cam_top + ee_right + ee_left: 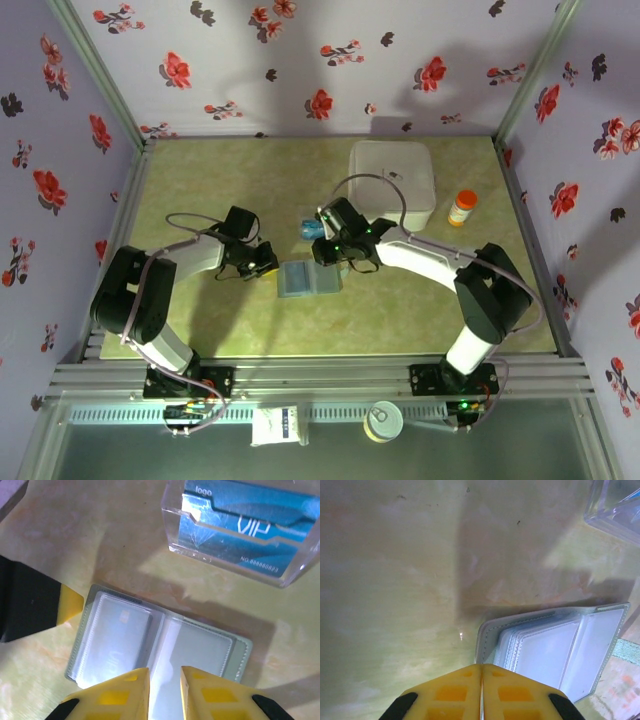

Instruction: Take the credit cards out of the card holder

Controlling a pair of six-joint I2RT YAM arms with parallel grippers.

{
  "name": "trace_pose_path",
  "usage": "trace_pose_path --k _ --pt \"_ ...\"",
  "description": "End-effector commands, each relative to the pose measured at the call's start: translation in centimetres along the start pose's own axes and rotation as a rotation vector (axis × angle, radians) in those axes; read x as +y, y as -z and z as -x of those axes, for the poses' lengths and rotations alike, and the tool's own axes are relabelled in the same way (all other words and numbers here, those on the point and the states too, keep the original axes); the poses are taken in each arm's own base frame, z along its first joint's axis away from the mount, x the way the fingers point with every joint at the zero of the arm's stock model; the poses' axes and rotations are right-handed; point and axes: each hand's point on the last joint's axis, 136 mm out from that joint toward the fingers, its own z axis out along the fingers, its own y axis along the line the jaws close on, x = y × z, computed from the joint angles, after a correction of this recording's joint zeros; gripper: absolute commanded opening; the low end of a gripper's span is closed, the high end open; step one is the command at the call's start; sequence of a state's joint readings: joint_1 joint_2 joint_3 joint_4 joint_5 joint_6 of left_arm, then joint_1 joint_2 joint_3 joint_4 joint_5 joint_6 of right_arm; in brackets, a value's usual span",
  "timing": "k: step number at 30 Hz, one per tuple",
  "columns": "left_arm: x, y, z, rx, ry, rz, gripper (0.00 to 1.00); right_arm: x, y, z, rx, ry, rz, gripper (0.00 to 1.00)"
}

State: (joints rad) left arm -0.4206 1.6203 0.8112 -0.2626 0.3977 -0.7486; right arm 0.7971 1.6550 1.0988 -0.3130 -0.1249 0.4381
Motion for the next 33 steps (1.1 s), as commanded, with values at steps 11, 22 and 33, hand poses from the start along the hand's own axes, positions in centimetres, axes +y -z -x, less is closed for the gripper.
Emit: trace_pose_path --k 11,22,33 --pt "-0.8 2.1 -0.9 -0.018 -0.018 -0.021 0.09 3.5 -1.8 -2.0 0.046 -0.253 0.175 0.19" --pt "-0.9 -0.3 -2.9 0.046 -0.028 -0.017 0.07 3.9 -3.4 -3.0 0.163 -0.307 0.166 0.17" --pt "0.2 -0.8 -2.8 0.052 -0.039 0.034 0.06 5.0 -5.0 -3.2 0.205 -0.35 0.227 0.26"
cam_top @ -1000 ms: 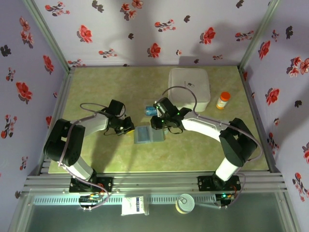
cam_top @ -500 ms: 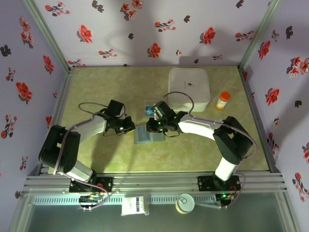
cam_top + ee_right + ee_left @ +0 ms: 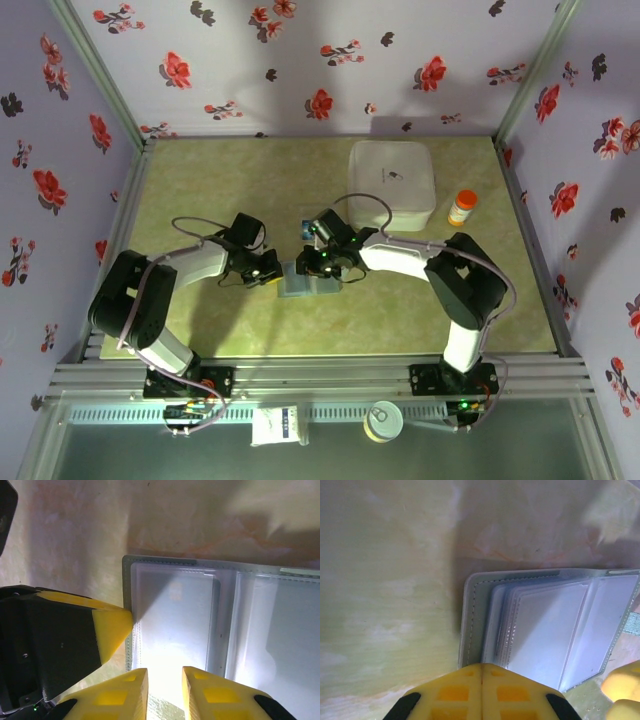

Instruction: Take the credit cards out of the card holder

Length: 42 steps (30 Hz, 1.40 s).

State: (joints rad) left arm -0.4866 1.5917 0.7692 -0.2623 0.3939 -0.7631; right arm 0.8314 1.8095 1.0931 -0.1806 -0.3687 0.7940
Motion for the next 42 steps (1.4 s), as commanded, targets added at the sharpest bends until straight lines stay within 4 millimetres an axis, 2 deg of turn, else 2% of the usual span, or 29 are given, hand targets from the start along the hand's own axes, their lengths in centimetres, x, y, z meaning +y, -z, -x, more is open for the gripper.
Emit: trace_pose_path --k 1,12,22,30,42 --pt "0.6 -0.3 -0.2 0.011 -0.004 0.03 0.06 1.0 -0.9 -0.1 0.035 -0.021 0.033 0.26" --pt "0.6 -0.2 0.2 0.001 -0.016 0.045 0.05 0.3 -2.0 -0.2 0.057 -0.029 0.013 0.2" --pt "0.8 -0.3 0.3 0.005 -0.016 0.054 0.05 -1.1 -2.4 -0.5 0.072 -0.033 -0.049 0.2" --pt "1.0 -0.3 0.3 0.007 -0.015 0.058 0.05 -2.2 -2.0 -0.6 0.07 -0.042 -0.089 0.2" --pt "0.9 -0.2 0.4 0.005 -0.015 0.057 0.05 -2.7 -0.9 -0.1 0.03 -0.061 -0.065 0.21"
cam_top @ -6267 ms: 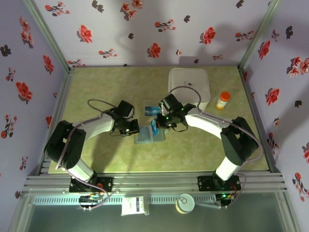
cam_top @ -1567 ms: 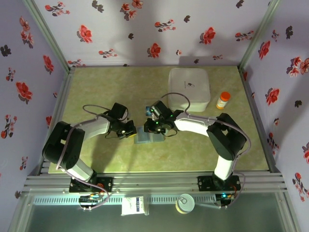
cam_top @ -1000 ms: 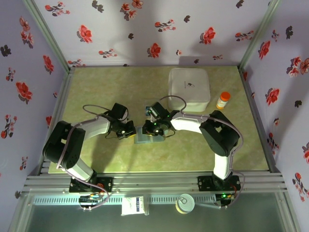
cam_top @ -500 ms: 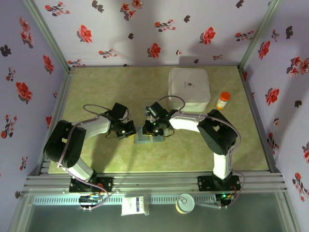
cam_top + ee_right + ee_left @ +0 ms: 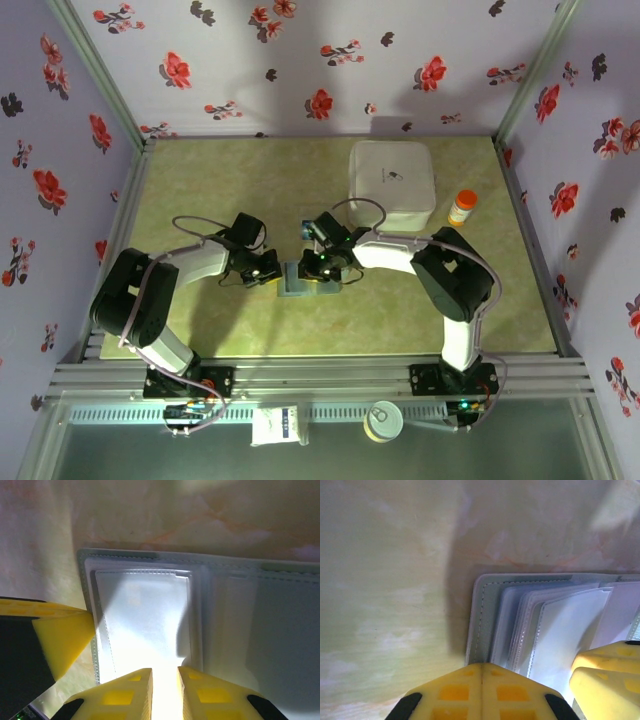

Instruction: Take the credit cards out of the card holder

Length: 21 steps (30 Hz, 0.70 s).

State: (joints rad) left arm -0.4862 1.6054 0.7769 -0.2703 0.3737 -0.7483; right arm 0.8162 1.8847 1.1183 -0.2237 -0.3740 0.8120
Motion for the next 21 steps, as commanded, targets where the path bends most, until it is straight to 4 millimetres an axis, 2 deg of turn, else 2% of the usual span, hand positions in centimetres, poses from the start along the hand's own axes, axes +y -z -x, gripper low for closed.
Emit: trace_pose_path --k 1,10,21 --pt "0.5 0.0 0.2 0.009 -0.005 0.032 0.05 -0.5 0.7 0.3 -0.021 0.0 -0.001 0.21" --pt "0.0 0.7 0.6 -0.007 -0.011 0.026 0.05 -0.3 0.9 0.5 -0.035 -0.015 0.056 0.21" --pt "-2.1 2.6 1.2 -0.047 -0.012 -0.025 0.08 -0.9 1.1 0.5 -0.046 -0.052 0.119 0.2"
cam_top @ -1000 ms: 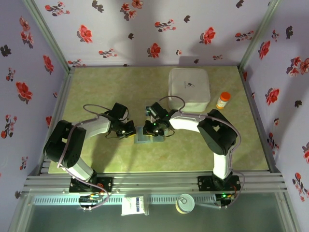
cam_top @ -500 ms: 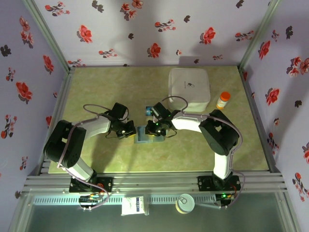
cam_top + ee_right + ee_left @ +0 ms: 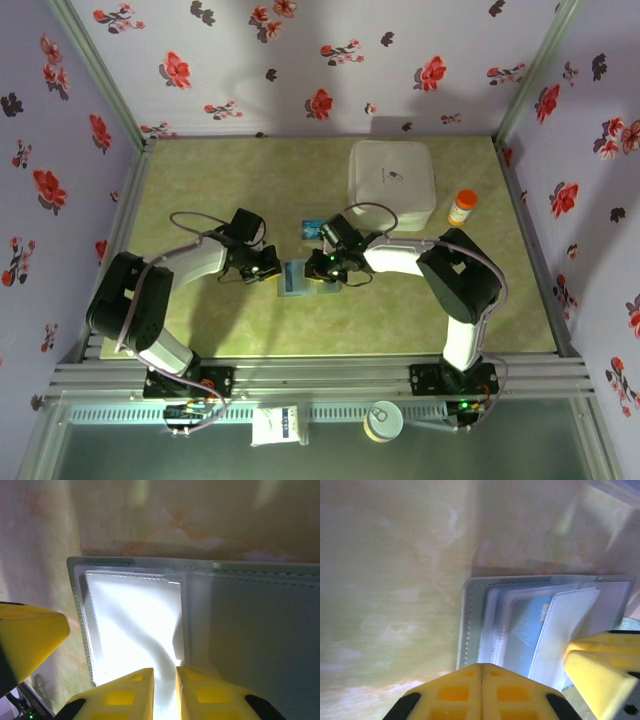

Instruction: Take the credit cards out of the card holder

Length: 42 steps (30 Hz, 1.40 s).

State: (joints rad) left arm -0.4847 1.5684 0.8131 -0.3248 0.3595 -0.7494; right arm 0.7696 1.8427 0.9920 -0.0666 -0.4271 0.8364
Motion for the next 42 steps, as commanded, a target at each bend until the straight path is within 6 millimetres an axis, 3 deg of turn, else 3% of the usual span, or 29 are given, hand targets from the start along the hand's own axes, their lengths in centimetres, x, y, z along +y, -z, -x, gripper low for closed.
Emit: trace_pose_path --k 1,13,26,31,42 --pt "-1.5 1.2 0.6 -0.024 -0.007 -0.03 0.09 0.4 0.6 0.2 -0.014 -0.021 0.044 0.2" --pt "-4.1 0.0 0.3 -0.002 0.016 -0.132 0.28 -0.2 0.6 0.2 -0.022 -0.043 0.061 0.19" --pt "-5.3 -1.9 -0.3 0.042 0.033 -0.185 0.31 -0.4 0.6 0.1 -0.017 -0.049 0.065 0.19" --pt "-5.6 -2.1 -0.5 0.05 0.03 -0.195 0.26 0.1 0.9 0.4 -0.026 -0.044 0.079 0.19" --pt "-7.2 -1.0 -0.1 0.046 0.006 -0.209 0.23 1.1 4.6 1.7 -0.122 -0.015 0.081 0.19"
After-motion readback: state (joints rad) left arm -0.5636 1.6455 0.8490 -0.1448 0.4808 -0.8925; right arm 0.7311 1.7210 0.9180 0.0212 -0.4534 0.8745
